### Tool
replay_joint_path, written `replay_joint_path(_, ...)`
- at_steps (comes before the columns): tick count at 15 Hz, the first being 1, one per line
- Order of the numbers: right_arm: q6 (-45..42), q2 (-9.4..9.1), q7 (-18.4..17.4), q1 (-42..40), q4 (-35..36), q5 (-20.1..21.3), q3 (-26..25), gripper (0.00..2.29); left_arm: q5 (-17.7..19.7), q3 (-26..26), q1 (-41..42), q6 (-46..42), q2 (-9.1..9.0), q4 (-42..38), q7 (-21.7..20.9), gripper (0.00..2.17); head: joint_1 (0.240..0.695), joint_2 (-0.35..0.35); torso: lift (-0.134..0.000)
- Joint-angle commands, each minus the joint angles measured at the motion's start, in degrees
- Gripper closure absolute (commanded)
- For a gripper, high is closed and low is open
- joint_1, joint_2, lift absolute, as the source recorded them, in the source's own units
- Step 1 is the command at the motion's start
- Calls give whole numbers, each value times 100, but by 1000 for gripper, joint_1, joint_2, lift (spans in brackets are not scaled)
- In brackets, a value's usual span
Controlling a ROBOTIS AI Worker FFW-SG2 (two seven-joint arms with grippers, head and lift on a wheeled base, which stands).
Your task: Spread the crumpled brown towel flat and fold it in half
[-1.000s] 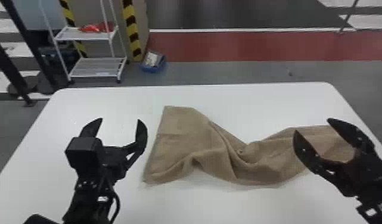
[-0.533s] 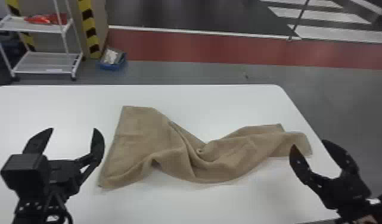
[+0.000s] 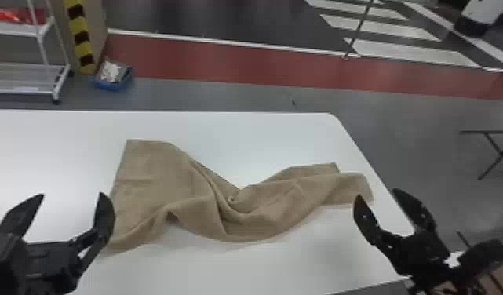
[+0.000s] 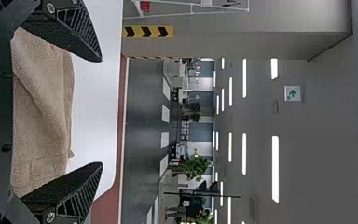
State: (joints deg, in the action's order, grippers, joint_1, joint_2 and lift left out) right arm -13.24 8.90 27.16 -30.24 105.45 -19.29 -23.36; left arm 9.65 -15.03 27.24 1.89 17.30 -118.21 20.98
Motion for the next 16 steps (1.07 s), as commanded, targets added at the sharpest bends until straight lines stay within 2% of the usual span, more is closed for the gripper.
replay_joint_path(1,2,7,0,0,-7,4,25,93,-68,-70,203,1,54,-27,12,154,695,-263,-125)
replay_joint_path(5,2,33,0,44,-43,4,42,93,-182,-140,449,-122,81,263,12,154,695,-273,-125)
replay_joint_path(9,2,33,0,53,-43,22,104,93,-261,-333,352,-351,19,703,-6,157,695,-281,-125)
replay_joint_path(11,2,24,0,44,-43,57,113,93,-279,-395,265,-333,10,835,-15,272,695,-289,-125)
replay_joint_path(16,-68,24,0,27,-95,66,104,93,-288,-518,124,-228,-25,1002,-6,336,695,-297,-125)
